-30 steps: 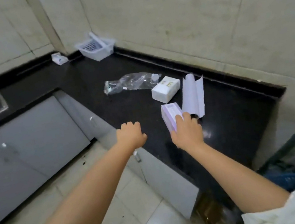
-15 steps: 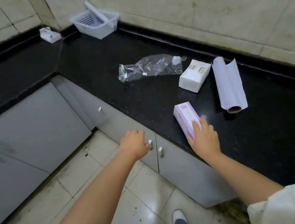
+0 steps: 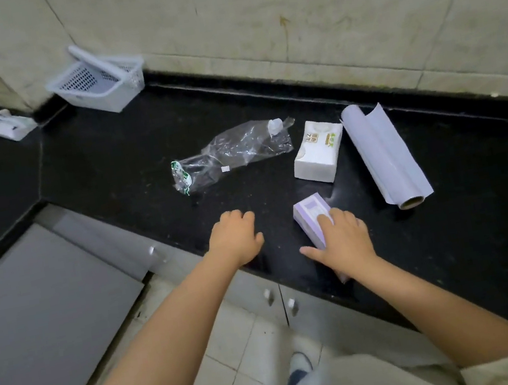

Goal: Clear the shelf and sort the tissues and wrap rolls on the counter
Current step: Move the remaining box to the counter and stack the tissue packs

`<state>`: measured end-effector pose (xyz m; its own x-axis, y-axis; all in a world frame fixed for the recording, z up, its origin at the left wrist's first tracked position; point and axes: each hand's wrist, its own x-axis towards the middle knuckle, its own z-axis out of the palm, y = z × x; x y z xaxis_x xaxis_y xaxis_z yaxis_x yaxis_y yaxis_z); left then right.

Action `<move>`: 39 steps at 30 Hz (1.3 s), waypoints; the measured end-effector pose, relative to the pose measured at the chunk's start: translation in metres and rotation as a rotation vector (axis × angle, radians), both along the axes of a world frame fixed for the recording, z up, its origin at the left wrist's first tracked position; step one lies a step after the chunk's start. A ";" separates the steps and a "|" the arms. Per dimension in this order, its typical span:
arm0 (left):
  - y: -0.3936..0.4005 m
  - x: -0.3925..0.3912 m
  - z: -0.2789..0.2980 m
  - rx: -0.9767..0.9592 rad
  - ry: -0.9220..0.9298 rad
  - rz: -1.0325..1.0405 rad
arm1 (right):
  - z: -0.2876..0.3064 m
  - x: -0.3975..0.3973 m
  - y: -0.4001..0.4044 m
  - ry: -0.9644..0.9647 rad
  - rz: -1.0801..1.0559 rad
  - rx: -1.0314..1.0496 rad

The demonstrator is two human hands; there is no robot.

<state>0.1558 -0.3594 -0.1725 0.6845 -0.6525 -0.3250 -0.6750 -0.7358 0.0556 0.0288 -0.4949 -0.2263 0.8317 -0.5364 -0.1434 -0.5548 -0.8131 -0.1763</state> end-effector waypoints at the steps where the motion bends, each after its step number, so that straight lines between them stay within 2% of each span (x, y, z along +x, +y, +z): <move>1: -0.004 0.010 0.001 0.006 -0.007 -0.016 | 0.003 0.012 0.000 -0.017 -0.002 0.024; 11: -0.048 0.089 -0.012 0.051 0.043 -0.158 | 0.014 0.074 -0.036 -0.075 -0.256 0.171; 15: -0.070 0.128 -0.013 0.036 0.061 -0.224 | 0.022 0.109 -0.064 -0.079 -0.413 0.121; 21: -0.100 0.205 -0.012 -0.020 0.054 -0.326 | 0.017 0.189 -0.095 0.020 -0.772 0.206; 26: -0.120 0.246 -0.023 -0.083 0.072 -0.410 | 0.000 0.214 -0.106 0.093 -0.998 0.189; 33: -0.115 0.266 -0.023 -0.126 0.047 -0.464 | 0.008 0.209 -0.092 0.006 -1.026 0.139; 39: -0.073 0.267 -0.011 -0.238 -0.013 -0.364 | 0.050 0.210 -0.051 -0.201 -0.818 0.135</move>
